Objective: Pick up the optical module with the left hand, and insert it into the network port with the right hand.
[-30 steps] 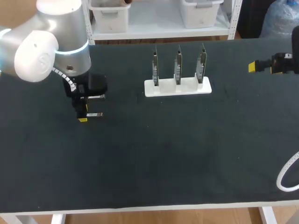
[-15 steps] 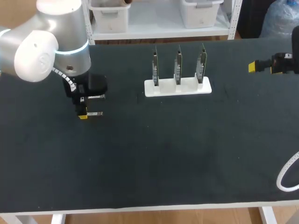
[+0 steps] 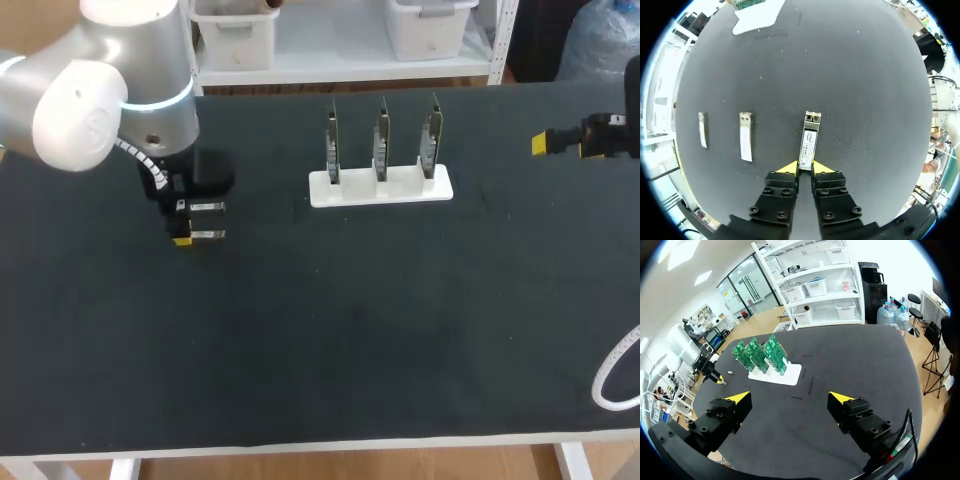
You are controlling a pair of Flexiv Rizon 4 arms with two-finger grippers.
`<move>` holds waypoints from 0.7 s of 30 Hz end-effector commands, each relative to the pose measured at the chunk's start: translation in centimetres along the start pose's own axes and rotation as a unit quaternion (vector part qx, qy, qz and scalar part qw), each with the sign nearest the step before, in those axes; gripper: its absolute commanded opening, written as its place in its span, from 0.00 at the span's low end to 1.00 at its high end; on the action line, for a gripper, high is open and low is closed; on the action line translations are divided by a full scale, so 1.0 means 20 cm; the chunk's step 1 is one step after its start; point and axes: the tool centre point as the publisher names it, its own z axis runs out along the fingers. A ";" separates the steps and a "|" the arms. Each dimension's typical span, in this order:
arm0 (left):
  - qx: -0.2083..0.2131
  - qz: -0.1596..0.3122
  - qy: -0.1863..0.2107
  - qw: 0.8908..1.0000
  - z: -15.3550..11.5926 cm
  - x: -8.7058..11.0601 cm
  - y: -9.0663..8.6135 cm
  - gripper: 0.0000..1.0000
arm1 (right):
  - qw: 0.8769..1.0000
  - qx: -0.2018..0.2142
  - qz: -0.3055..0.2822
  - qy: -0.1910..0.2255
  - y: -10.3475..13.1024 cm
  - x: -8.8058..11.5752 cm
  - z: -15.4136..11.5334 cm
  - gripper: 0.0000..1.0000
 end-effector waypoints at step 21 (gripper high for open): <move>-0.037 0.046 -0.187 0.981 -0.24 -0.02 -0.02 0.00 | 1.000 0.002 0.000 0.000 0.00 0.00 -0.01 1.00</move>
